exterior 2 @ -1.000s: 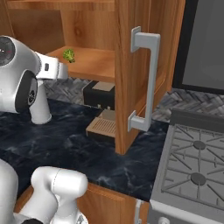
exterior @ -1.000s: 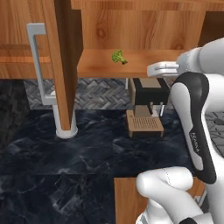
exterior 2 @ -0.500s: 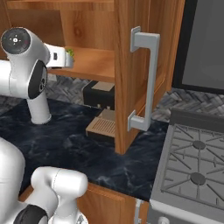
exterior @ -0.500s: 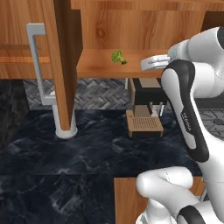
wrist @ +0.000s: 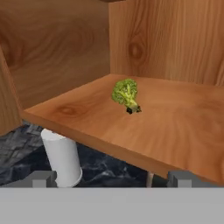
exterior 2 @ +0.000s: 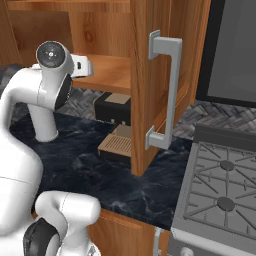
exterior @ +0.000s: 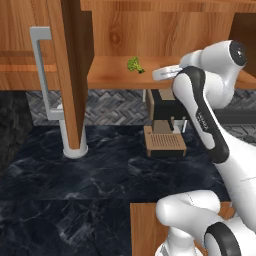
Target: Pick the broccolis from the cabinet and place them in one bowl. Pick the banana from the sink and place it in the other bowl.
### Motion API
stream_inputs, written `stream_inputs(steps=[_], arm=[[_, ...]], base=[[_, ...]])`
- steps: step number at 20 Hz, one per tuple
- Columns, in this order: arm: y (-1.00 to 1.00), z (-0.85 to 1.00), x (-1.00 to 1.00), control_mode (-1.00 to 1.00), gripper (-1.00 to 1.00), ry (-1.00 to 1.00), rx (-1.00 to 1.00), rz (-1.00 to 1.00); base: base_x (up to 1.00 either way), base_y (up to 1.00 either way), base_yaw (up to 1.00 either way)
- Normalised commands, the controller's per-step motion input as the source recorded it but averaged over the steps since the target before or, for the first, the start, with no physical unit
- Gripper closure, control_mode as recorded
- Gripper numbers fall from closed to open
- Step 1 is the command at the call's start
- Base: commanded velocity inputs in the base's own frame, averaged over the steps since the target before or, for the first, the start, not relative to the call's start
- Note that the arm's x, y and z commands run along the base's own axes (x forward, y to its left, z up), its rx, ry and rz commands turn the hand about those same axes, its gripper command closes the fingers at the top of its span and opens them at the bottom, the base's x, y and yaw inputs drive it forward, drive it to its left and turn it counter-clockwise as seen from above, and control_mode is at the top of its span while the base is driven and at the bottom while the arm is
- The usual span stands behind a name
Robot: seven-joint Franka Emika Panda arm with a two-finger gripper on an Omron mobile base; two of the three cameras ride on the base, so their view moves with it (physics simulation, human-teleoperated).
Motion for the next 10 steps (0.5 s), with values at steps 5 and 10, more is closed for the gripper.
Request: stream_inputs(steps=[5, 10], arm=[[0.24, 0.00, 0.75, -1.00, -1.00, 0.18, -0.07, 0.07], [0.25, -0.11, 0.69, -1.00, -1.00, 0.02, -0.03, 0.03]], base=[[0.00, 0.00, 0.00], [0.00, 0.00, 0.00]])
